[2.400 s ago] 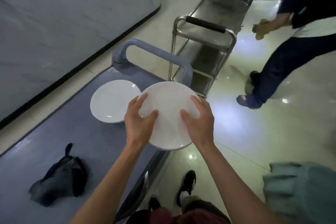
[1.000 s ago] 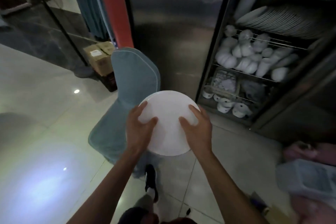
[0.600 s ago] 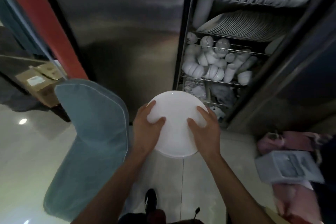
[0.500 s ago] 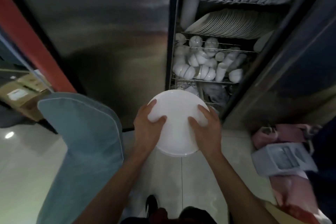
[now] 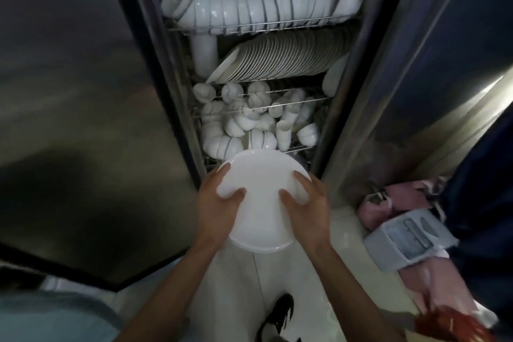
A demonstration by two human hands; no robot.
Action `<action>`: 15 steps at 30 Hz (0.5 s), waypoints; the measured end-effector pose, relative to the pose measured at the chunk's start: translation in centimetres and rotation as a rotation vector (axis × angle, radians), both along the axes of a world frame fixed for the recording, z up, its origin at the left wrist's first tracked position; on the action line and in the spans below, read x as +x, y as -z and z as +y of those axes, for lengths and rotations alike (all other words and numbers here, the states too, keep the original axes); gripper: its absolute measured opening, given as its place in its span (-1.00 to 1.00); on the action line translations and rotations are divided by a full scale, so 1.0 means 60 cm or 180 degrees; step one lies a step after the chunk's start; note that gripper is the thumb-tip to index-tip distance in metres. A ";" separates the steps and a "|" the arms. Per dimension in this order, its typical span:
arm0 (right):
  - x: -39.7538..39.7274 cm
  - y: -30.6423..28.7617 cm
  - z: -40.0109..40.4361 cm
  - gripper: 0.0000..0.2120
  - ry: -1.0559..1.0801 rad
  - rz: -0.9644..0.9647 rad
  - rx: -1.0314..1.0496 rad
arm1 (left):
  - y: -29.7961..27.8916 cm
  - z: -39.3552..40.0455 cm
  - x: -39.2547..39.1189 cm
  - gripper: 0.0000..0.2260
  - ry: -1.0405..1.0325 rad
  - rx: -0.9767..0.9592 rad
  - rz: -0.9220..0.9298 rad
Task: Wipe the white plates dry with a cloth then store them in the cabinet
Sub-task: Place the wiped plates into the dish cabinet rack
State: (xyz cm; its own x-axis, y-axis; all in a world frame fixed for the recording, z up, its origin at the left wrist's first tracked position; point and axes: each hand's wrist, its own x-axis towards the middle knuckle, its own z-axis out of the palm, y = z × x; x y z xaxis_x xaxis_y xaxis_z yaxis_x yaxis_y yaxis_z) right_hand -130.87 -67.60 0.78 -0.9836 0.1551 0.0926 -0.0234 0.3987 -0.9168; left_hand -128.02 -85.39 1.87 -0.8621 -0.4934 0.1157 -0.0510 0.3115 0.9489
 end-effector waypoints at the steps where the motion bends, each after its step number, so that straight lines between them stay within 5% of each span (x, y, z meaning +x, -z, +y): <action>1: -0.027 -0.001 0.006 -0.55 0.0024 0.0007 -0.0011 | -0.004 0.007 -0.031 -0.49 0.0007 -0.0013 -0.0023; 15: -0.333 -0.041 0.081 -0.51 -0.0102 -0.0148 -0.0218 | -0.033 0.071 -0.351 -0.48 0.0006 -0.0036 0.0056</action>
State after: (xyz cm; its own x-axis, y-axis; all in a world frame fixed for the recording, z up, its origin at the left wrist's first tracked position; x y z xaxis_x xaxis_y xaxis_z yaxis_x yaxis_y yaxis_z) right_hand -150.85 -62.76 3.25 -0.9911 0.1279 0.0371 0.0080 0.3349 -0.9422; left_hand -149.07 -81.13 3.82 -0.8609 -0.4903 0.1363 -0.0338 0.3223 0.9460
